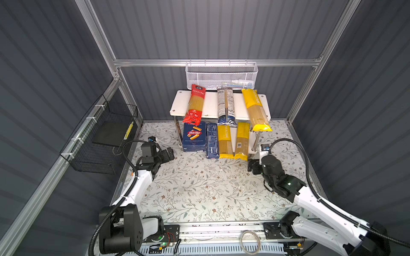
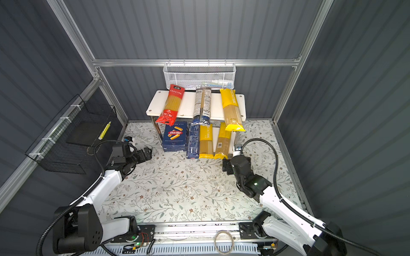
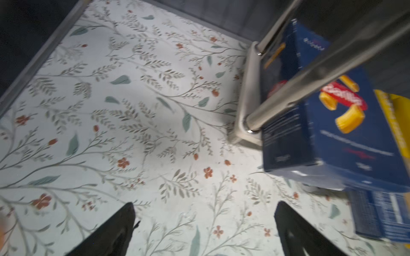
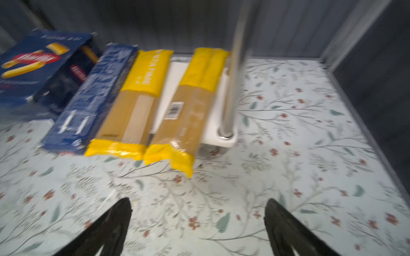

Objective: Arrange pasta packages on shelves
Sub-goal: Reset both arms

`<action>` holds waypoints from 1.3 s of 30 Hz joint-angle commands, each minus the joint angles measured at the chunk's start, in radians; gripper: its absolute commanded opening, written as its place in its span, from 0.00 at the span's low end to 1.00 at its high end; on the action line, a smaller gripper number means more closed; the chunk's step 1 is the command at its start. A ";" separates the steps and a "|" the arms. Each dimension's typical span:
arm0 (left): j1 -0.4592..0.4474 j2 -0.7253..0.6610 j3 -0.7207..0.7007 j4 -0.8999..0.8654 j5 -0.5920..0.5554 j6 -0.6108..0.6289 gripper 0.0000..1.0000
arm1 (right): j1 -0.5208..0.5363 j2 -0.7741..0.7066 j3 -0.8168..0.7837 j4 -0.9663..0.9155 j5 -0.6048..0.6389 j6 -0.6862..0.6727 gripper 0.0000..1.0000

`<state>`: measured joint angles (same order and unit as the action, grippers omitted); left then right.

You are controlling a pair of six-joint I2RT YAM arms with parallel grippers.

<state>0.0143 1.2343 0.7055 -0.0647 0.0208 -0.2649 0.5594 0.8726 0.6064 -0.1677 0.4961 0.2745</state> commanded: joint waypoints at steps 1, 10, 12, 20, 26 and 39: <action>-0.004 -0.002 -0.069 0.134 -0.169 -0.005 0.99 | -0.126 -0.070 -0.094 0.061 0.091 -0.049 0.96; -0.003 0.288 -0.118 0.547 -0.172 0.106 0.99 | -0.472 0.051 -0.371 0.690 -0.062 -0.172 0.99; -0.007 0.355 -0.115 0.601 -0.159 0.145 0.99 | -0.514 0.189 -0.420 0.949 -0.137 -0.209 0.99; -0.012 0.462 -0.258 0.994 -0.082 0.233 0.99 | -0.593 0.572 -0.297 1.143 -0.388 -0.217 0.99; -0.046 0.470 -0.234 0.952 -0.139 0.257 0.99 | -0.593 0.579 -0.281 1.132 -0.380 -0.212 0.99; -0.047 0.479 -0.239 0.982 -0.137 0.260 0.99 | -0.590 0.585 -0.293 1.162 -0.447 -0.243 0.99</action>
<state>-0.0322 1.7168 0.4633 0.8845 -0.1051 -0.0288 -0.0319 1.4513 0.2955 0.9897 0.0631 0.0437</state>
